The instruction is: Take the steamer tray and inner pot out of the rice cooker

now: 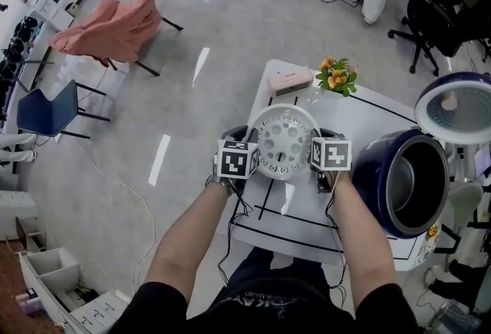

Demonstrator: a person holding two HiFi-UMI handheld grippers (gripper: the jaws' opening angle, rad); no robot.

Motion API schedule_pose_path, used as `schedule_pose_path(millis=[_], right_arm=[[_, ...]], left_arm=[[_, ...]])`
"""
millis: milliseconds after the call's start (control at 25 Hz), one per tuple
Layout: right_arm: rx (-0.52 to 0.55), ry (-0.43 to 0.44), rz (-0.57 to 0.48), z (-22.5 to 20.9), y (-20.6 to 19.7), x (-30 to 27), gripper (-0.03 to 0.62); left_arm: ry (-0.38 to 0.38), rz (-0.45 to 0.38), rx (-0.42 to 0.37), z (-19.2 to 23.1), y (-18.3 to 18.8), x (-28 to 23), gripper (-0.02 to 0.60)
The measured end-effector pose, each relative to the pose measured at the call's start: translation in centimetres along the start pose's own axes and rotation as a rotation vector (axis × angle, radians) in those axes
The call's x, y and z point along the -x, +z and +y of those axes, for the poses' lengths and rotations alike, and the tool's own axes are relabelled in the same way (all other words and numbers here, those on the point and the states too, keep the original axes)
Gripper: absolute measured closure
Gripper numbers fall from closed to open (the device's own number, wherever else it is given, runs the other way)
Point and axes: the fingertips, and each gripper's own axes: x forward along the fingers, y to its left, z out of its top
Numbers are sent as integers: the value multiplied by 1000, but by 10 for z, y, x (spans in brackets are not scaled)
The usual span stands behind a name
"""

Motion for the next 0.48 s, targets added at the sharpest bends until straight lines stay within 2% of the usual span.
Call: schedule_pose_path(millis=[480], right_arm=[[14,-9,-10,0,2,-3,542]], left_arm=[[2,4,-21,2,-3,-4,508]])
